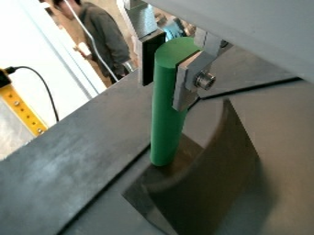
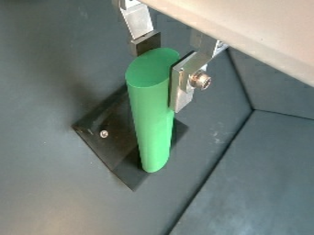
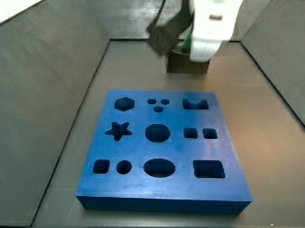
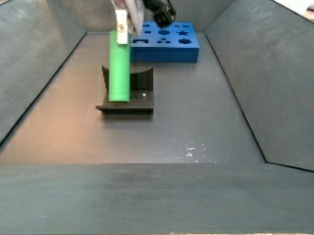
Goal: Pick up the oval object. Move up. Place the oval object on the fixture. Regrasp the oval object. Move to above the board. Insert the oval object.
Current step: Move to above the board.
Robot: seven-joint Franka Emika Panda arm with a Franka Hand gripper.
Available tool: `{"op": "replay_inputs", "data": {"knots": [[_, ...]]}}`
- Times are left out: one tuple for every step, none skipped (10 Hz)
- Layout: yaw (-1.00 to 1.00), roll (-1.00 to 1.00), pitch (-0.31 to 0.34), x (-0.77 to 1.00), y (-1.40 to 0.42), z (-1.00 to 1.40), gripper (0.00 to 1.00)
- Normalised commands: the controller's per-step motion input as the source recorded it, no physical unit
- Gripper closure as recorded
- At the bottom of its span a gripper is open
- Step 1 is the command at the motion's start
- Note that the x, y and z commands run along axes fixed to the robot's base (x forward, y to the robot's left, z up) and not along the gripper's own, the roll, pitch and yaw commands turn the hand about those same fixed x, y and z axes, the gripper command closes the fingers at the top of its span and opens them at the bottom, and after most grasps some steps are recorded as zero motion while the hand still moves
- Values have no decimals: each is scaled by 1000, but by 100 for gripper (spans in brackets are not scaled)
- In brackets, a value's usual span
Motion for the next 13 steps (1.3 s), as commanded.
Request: {"op": "replay_inputs", "data": {"knots": [[184, -88, 436, 240, 31, 1000, 100], [259, -39, 350, 236, 27, 1000, 100], [287, -32, 281, 234, 23, 1000, 100], [292, -26, 212, 227, 20, 1000, 100], [283, -26, 147, 218, 16, 1000, 100], [252, -26, 76, 207, 11, 1000, 100], [217, -30, 39, 195, 6, 1000, 100], [165, -38, 10, 177, 2, 1000, 100], [126, -47, 0, 162, 0, 1000, 100], [101, -51, 2, 151, -3, 1000, 100], [54, -53, 33, 131, -10, 1000, 100], [35, -54, 57, 131, -16, 1000, 100], [24, -52, 85, 102, -18, 854, 100]]}}
